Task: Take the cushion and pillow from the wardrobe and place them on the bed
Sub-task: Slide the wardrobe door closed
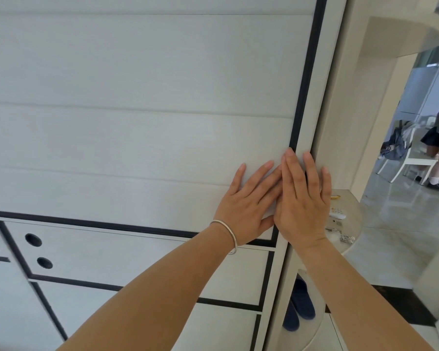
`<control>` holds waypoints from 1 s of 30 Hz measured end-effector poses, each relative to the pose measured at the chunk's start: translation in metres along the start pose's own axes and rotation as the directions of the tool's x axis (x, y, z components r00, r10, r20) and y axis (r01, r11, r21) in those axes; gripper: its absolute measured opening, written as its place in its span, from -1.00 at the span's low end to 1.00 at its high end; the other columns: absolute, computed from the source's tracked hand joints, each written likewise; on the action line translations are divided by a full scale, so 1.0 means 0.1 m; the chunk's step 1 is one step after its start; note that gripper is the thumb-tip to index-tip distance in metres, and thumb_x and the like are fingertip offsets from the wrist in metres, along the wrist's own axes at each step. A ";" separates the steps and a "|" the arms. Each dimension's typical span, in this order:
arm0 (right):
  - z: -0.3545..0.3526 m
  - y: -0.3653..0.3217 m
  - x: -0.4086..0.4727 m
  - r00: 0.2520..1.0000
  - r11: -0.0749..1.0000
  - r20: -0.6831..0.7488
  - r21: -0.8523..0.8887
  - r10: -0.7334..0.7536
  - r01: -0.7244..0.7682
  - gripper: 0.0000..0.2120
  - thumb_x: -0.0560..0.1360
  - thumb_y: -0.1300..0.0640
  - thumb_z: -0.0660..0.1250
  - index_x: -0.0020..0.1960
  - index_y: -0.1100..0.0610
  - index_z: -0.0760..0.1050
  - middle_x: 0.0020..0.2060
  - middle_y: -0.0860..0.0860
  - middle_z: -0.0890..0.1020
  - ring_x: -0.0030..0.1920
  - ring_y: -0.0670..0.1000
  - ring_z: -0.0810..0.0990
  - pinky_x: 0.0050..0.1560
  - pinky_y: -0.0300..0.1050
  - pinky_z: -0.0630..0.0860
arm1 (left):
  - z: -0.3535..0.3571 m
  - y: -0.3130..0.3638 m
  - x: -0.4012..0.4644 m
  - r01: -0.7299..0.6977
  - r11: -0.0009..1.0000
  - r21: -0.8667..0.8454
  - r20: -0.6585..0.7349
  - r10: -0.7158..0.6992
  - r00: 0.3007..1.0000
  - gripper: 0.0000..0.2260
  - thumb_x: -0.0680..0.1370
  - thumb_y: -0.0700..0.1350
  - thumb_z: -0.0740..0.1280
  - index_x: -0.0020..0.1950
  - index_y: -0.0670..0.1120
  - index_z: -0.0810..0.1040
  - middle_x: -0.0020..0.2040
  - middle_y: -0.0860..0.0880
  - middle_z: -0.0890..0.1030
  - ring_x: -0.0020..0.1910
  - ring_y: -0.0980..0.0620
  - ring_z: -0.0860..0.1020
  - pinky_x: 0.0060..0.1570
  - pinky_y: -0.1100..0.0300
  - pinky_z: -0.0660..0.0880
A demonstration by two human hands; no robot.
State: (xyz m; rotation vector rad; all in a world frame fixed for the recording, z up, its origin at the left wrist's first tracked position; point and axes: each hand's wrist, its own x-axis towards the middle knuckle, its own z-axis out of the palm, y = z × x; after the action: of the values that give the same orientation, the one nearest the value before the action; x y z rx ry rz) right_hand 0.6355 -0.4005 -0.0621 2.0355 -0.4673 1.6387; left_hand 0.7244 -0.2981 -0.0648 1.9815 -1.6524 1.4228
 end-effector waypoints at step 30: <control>0.01 0.11 -0.03 0.995 0.996 -0.069 0.060 -0.067 0.071 -0.57 0.54 0.21 0.18 0.41 0.17 0.31 0.39 0.04 0.36 0.45 0.08 0.18 0.45 0.04 0.01 | -0.07 0.02 -0.06 -0.010 0.996 -0.093 0.053 0.015 0.998 -0.43 0.54 0.06 0.20 0.50 -0.08 0.15 0.52 -0.06 0.23 0.51 -0.06 0.06 0.46 -0.19 -0.08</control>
State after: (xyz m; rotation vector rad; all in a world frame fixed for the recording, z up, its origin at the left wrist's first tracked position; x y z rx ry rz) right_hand 0.6297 -0.4109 -0.0638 2.0107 -0.3224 1.6930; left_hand 0.7195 -0.2900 -0.0667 1.9784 -1.7229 1.2822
